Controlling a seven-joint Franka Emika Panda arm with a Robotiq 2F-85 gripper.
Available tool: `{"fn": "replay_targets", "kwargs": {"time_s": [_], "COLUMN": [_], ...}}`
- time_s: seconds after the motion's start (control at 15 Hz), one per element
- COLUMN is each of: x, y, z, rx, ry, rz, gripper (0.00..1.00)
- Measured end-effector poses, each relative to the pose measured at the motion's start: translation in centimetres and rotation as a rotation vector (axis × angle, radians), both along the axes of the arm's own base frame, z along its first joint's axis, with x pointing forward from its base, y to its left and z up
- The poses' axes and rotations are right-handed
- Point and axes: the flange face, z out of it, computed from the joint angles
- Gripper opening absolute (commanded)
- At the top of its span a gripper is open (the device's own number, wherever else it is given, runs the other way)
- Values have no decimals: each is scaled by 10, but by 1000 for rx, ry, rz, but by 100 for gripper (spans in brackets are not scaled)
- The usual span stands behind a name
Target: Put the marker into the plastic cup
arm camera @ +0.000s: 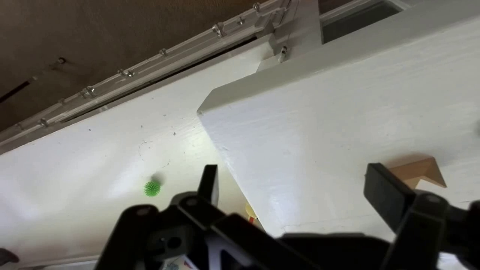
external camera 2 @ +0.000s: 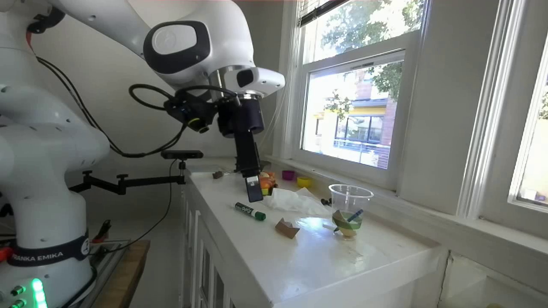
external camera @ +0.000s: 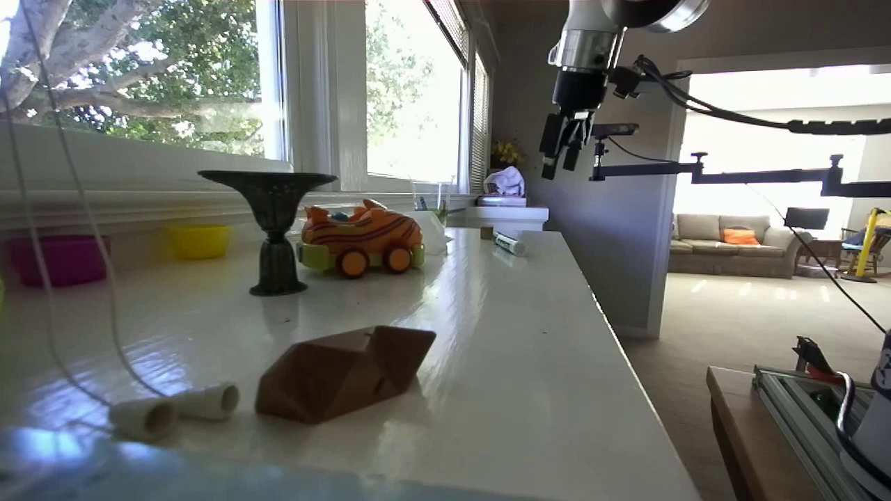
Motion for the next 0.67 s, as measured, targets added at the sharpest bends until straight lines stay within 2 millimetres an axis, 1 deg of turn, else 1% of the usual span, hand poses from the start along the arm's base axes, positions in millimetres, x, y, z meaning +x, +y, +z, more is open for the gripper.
{"fn": "replay_targets", "kwargs": {"time_s": [0.13,0.2,0.47,0.6,0.67], "x": [6,11,34,40,42], "y": [12,22,79,104,112], "z": [2,4,17,17,13], "rx": [-2,-4,-24,-31,-29], "ry": [-16,-29,-41,-30,-23], "rz": [-32,-55,-201,-303,-355], "gripper": [100,100,100,100,100]}}
